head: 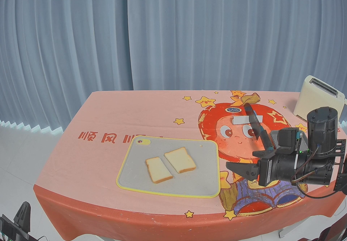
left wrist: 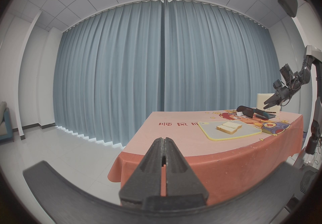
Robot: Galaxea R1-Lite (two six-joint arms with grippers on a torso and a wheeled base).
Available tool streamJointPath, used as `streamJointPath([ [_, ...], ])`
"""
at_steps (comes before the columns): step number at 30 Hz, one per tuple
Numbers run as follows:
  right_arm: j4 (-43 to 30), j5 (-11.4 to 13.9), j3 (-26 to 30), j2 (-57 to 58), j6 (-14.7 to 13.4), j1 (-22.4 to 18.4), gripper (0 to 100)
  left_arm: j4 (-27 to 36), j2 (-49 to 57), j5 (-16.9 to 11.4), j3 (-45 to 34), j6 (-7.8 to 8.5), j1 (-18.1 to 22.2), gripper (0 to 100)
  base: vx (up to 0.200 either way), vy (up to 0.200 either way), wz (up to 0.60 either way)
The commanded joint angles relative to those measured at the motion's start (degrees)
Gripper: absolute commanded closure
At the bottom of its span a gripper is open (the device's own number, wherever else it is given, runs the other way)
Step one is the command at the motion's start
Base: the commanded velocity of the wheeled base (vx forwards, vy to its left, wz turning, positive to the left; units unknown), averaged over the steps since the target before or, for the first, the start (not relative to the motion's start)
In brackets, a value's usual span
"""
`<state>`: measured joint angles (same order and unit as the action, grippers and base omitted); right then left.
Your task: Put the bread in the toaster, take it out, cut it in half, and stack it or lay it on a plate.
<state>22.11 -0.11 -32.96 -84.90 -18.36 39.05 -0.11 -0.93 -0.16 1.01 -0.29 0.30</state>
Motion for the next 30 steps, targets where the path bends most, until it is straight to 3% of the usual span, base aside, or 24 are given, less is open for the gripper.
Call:
streamJointPath([
  [1,0.3,-0.5,0.0,-0.4,0.0,0.6,0,-0.1,0.3,0.0,-1.0,0.03,0.0,100,0.0,0.2,0.0],
  [9,0.5,-0.6,0.0,-0.4,0.0,0.6,0,-0.1,0.3,0.0,-1.0,0.29,0.0,100,0.0,0.2,0.0],
  [30,0.6,-1.0,0.1,-0.4,0.2,0.8,0,-0.1,0.3,0.0,-1.0,0.2,0.0,100,0.0,0.0,0.0],
])
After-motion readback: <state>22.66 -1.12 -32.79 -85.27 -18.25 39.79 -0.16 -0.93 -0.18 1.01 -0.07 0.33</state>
